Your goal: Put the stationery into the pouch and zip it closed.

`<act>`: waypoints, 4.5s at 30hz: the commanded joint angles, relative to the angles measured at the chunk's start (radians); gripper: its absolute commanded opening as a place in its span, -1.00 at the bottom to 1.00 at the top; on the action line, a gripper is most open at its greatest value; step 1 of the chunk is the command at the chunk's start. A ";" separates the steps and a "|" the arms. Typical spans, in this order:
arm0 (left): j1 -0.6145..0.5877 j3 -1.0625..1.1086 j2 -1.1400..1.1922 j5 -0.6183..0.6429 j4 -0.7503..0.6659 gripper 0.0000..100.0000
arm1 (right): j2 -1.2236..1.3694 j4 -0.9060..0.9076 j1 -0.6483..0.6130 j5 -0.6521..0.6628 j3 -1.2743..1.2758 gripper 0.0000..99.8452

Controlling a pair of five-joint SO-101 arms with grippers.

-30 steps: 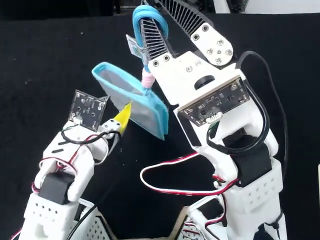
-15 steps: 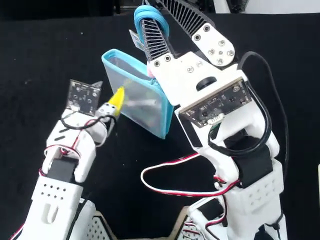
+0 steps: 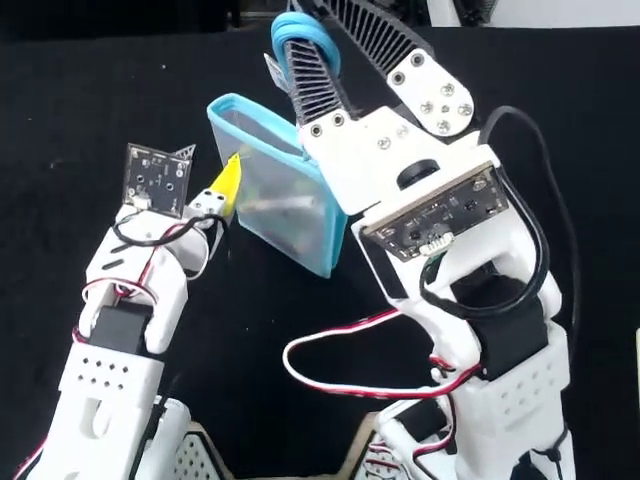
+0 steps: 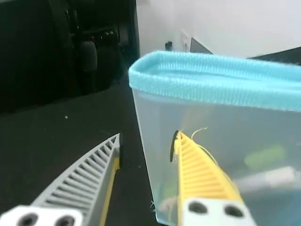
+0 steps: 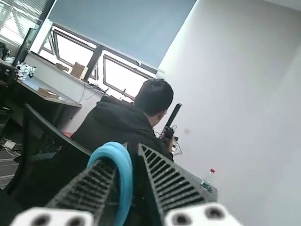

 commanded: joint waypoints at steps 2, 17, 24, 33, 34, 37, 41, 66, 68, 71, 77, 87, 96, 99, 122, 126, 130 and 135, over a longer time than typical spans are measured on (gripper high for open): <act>0.091 -0.159 -0.040 0.092 0.264 -0.62 | -0.035 -0.023 -0.023 0.008 -0.036 -0.98; 0.529 -0.251 -0.259 0.157 0.621 -0.61 | -0.033 -0.023 -0.020 0.008 -0.031 -0.98; 0.470 -0.206 -0.258 0.232 0.465 -0.62 | -0.033 -0.023 -0.020 0.008 -0.031 -0.98; 0.305 -0.084 -0.259 0.253 0.299 -0.62 | -0.035 -0.023 -0.020 0.008 -0.035 -0.98; 0.283 -0.084 -0.259 0.253 0.302 -0.62 | -0.036 -0.023 -0.020 0.008 -0.035 -0.98; 0.223 -0.084 -0.264 0.213 0.304 -0.62 | -0.036 -0.023 -0.020 0.008 -0.036 -0.98; 0.170 -0.081 -0.269 0.106 0.305 -0.62 | -0.036 -0.023 -0.020 0.008 -0.036 -0.98; 0.154 -0.004 0.003 0.029 -0.175 -0.62 | -0.104 0.049 -0.064 0.008 -0.111 -0.98; 0.166 -0.047 0.058 0.031 -0.172 -0.62 | -0.119 0.072 -0.078 0.008 -0.111 -0.98; 0.173 -0.077 0.089 0.031 -0.138 -0.62 | -0.122 0.100 -0.078 0.008 -0.108 -0.98; 0.166 -0.084 -0.066 0.028 0.143 -0.62 | -0.124 0.106 -0.080 0.008 -0.104 -0.98; 0.176 -0.074 -0.651 0.021 0.651 -0.62 | -0.122 0.106 -0.080 0.008 -0.104 -0.98; 0.177 -0.101 -0.710 0.021 0.807 -0.62 | -0.081 0.106 -0.080 0.008 -0.104 -0.98; 0.183 -0.101 -0.712 0.021 0.807 -0.62 | -0.074 0.106 -0.080 0.008 -0.104 -0.98; 0.624 -0.111 -0.709 0.029 0.852 -0.62 | -0.053 0.104 -0.083 0.008 -0.101 -0.98; 0.541 0.013 -0.704 0.029 0.629 -0.62 | -0.054 0.104 -0.080 0.008 -0.070 -0.98; 0.515 0.131 -0.704 0.026 0.443 -0.62 | -0.059 0.104 -0.080 0.008 -0.053 -0.98; 0.496 0.231 -0.703 0.028 0.315 -0.62 | -0.054 0.101 -0.083 0.008 -0.054 -0.98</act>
